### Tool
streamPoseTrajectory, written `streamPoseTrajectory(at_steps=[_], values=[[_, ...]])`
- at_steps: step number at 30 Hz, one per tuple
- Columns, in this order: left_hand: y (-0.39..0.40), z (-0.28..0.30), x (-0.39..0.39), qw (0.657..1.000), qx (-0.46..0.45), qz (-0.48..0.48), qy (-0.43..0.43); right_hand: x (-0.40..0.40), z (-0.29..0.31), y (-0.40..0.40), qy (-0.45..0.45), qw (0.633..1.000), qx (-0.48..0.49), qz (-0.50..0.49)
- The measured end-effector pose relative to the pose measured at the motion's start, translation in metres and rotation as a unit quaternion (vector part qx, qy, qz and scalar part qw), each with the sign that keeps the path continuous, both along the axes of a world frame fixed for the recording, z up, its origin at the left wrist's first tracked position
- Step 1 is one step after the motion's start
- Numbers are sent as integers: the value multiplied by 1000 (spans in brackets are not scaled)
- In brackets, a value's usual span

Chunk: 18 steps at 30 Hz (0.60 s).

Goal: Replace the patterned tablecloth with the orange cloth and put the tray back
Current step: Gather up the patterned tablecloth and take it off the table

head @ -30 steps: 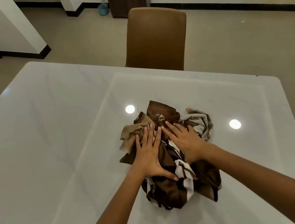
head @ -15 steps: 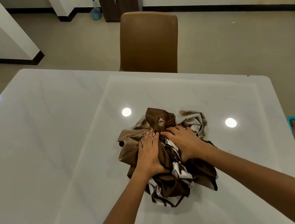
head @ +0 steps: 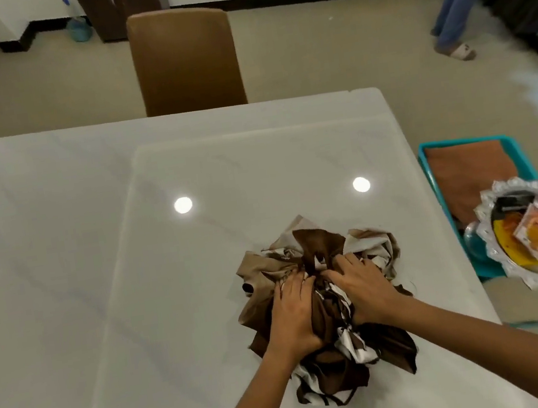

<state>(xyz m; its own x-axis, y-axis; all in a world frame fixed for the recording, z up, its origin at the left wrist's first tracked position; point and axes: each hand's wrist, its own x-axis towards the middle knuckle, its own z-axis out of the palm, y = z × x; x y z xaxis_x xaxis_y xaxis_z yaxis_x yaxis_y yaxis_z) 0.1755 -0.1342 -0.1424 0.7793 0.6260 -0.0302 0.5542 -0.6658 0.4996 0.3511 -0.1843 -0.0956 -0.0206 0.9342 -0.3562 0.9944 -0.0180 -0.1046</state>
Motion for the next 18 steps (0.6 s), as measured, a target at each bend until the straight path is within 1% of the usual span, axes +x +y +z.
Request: streamPoseTrajectory(at_steps=[3,7,10,13,18], values=[[-33,1,14,999,-6,-41,-11,8,0,-47,10,999,-7,-33],[-65,3,43,993,-1,-117,-28,25,7,-99,15,991,-56,-120],[-85,2,63,984,9,-173,-42,36,6,-135,24,984,-34,-173],[-105,4,78,976,21,-214,-33,43,5,-167,37,976,-9,-214],[-138,12,98,963,21,-265,-47,51,9,-218,70,954,49,-287]])
